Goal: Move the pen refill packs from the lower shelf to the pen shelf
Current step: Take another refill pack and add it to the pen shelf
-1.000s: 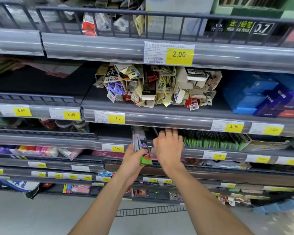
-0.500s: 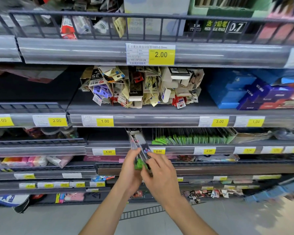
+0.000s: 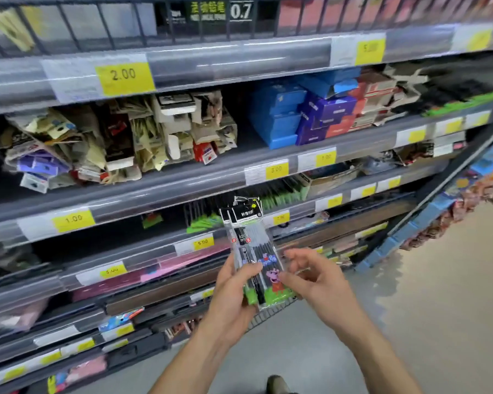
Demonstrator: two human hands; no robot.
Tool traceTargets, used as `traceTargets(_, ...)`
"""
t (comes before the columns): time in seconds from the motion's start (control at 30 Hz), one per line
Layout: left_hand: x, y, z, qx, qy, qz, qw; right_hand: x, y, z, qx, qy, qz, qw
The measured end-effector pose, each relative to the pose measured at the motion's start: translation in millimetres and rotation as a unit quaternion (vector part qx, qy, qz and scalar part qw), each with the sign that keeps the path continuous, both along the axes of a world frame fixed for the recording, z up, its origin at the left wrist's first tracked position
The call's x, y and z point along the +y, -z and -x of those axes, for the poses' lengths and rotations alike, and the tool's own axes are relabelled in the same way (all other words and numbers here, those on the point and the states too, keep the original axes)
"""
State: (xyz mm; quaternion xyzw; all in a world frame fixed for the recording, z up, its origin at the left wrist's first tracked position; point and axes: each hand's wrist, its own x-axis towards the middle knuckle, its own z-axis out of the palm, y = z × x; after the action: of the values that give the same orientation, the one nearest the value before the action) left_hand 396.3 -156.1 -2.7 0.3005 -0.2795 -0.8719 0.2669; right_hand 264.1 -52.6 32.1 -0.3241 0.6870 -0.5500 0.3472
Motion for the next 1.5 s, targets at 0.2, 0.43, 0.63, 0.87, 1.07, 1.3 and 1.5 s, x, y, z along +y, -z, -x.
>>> traceTargets(0.2,62.2,-21.4,100.2,0.014,0.106,0.048,0.993,89.6,-12.3,64.1,0.008,0.069,-0.005,0.998)
traceTargets(0.43,146.5,-53.9,226.5,0.042,0.135,0.053,0.988,174.3,-32.7,171.3,0.036,0.212,0.043,0.976)
traceTargets(0.63,191.5,-77.5,310.7,0.02,0.117,0.101,0.988,222.6,-51.3,249.0,-0.017,0.223,0.071,0.972)
traceTargets(0.87,195.7,-92.6,385.1,0.016,0.098,0.13,0.987,231.5,-64.5,325.8,-0.144,0.177,0.092,0.969)
traceTargets(1.07,176.4,-100.3,448.6,0.012,0.069,0.149,0.986,207.4,-72.2,401.6,-0.093,0.16,0.083,0.979)
traceTargets(1.3,144.3,-110.5,508.3,0.025,0.026,0.144,0.989,167.1,-93.8,486.0,-0.08,0.166,0.111,0.977)
traceTargets(1.5,124.0,-115.0,539.9,0.006,-0.013,0.145,0.989,119.3,-96.8,577.3,-0.128,0.172,0.114,0.97)
